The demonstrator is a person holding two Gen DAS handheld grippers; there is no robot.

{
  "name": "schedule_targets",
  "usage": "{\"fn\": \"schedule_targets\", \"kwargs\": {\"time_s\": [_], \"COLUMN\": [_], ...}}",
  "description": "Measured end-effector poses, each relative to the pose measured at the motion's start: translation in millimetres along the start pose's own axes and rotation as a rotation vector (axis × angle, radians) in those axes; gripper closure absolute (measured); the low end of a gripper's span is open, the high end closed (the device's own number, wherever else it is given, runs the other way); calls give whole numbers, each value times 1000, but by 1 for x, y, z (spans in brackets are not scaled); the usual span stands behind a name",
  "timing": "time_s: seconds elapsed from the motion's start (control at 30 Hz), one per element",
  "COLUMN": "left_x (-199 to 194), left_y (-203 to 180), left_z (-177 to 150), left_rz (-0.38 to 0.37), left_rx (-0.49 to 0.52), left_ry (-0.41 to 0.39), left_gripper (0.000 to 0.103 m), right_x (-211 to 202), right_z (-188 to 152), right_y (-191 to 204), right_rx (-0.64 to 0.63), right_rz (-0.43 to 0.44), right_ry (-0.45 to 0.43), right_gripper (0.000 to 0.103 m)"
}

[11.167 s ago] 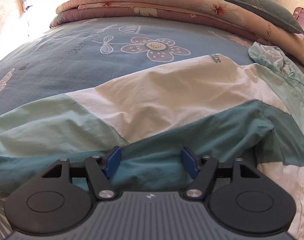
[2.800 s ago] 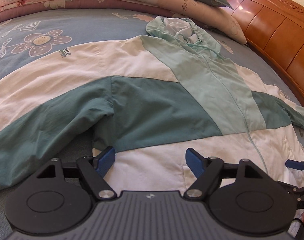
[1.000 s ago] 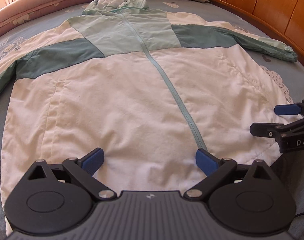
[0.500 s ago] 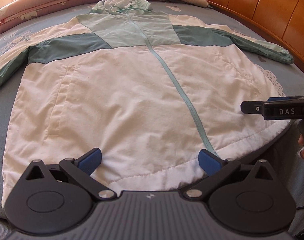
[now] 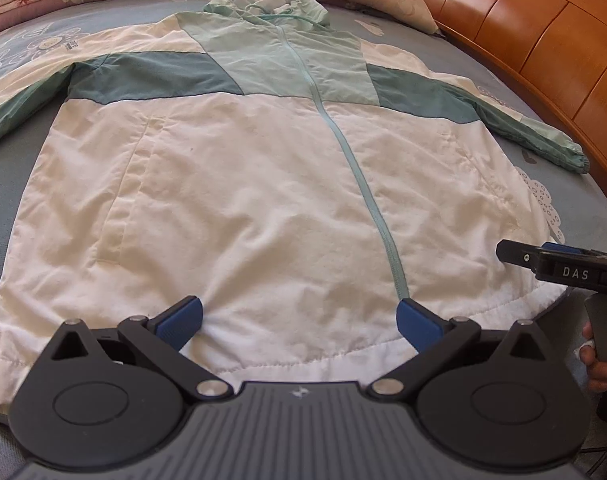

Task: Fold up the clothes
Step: 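Move both open grippers forward over the jacket to the mint hood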

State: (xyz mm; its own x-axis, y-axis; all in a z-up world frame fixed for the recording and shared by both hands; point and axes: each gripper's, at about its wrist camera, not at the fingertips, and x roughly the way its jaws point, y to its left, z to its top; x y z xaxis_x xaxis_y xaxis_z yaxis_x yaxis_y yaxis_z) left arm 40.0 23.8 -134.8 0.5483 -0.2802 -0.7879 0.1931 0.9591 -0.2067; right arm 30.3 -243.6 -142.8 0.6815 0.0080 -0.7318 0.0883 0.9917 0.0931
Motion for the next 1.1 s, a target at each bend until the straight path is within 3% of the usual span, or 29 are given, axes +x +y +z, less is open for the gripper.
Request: {"fn": "schedule_targets", "kwargs": {"time_s": [0.07, 0.23, 0.47, 0.6, 0.73, 0.93, 1.1], "left_x": [-3, -16, -16, 11, 83, 170, 197], "left_y": [0, 4, 42, 67, 96, 125, 135], "left_z": [5, 45, 158, 229, 282, 297, 318], "left_rz": [6, 34, 32, 37, 71, 117, 160], "left_rx": [-4, 111, 116, 86, 19, 37, 88], "left_ry": [2, -49, -95, -129, -45, 48, 18], "left_gripper": [1, 1, 1, 1, 1, 1, 1], "right_x": [-3, -9, -5, 53, 142, 240, 279], "right_z": [7, 43, 179, 259, 281, 278, 310], "right_y": [-7, -19, 7, 43, 70, 76, 64], "right_rx": [42, 112, 12, -44, -49, -68, -81], "right_rz": [50, 129, 188, 198, 101, 35, -3], "right_ry": [6, 7, -59, -5, 106, 190, 166], "right_gripper": [0, 0, 0, 0, 0, 0, 0]}}
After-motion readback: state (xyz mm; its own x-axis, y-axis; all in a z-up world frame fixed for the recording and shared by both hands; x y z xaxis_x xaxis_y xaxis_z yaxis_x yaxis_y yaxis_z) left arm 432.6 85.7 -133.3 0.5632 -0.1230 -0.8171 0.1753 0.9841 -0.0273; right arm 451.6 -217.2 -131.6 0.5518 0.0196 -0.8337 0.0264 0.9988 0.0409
